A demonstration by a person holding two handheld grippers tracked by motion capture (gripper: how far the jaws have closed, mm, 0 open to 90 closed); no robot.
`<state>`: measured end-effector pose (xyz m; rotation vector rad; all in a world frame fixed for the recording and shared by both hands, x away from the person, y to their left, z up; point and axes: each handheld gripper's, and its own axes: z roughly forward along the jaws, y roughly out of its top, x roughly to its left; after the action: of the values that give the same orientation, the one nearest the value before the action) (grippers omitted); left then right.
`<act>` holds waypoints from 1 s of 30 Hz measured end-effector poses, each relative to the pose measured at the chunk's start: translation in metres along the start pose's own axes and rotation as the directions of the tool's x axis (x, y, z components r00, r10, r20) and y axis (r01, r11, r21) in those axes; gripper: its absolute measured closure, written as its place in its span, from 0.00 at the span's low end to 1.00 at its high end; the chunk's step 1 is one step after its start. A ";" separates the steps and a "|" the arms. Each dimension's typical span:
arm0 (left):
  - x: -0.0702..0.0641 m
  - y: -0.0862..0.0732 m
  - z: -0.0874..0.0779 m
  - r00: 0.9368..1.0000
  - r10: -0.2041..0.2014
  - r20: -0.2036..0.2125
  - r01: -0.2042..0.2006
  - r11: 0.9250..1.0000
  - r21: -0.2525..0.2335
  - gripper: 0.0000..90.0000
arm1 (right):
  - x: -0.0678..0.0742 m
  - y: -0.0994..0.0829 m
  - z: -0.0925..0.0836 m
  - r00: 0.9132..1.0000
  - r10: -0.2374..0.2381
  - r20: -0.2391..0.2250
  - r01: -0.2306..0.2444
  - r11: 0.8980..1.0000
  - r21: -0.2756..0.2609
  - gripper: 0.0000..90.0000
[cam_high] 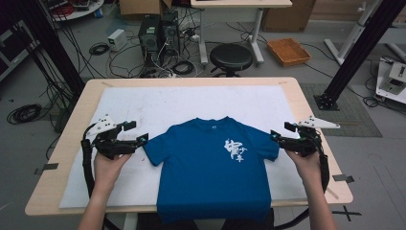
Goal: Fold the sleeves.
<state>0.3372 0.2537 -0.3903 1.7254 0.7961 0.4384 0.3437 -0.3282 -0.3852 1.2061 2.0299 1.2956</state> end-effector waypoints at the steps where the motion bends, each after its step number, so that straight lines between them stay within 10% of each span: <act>1: 0.000 0.000 0.000 1.000 0.000 -0.001 0.000 1.000 -0.003 0.26 | -0.001 0.000 0.000 1.000 -0.001 -0.002 0.001 1.000 -0.004 0.31; 30: 0.010 -0.006 0.002 1.000 -0.010 -0.029 0.011 0.999 0.034 0.30 | -0.003 0.000 -0.002 1.000 0.015 0.005 -0.015 1.000 -0.009 0.31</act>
<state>0.3437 0.2599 -0.3978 1.7492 0.8373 0.4457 0.3439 -0.3313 -0.3848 1.2208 2.0133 1.3063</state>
